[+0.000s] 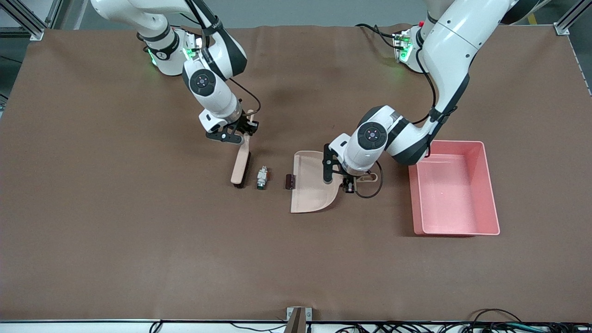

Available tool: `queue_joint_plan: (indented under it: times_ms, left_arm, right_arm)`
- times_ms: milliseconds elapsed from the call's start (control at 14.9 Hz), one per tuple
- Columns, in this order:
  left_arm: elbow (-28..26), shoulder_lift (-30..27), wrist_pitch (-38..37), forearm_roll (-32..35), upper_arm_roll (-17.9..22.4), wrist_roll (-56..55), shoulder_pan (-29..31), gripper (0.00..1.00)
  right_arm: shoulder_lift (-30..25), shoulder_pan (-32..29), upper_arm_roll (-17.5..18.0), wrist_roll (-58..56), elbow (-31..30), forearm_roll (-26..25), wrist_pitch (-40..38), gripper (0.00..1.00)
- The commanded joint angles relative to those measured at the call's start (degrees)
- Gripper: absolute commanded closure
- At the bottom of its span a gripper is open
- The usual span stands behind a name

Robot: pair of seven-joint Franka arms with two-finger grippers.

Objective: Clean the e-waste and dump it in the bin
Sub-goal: 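Sweep the switch and capacitor into the dustpan with the right gripper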

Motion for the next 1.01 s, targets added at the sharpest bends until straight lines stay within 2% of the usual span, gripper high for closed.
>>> queue_joint_plan:
  times_ms: [0,940]
  left_arm:
    - [2.7,3.5,0.0,0.6,0.0,-1.4,-0.9,0.82]
    - [5.3,5.6,0.0,0.7,0.6,-3.2,-3.3,0.82]
  right_arm:
    - [2.5,1.4,-0.5,2.2,3.9,0.9,-0.3,1.00]
    - [12.6,6.9,-0.5,10.9,20.5,0.9,-1.5,1.00]
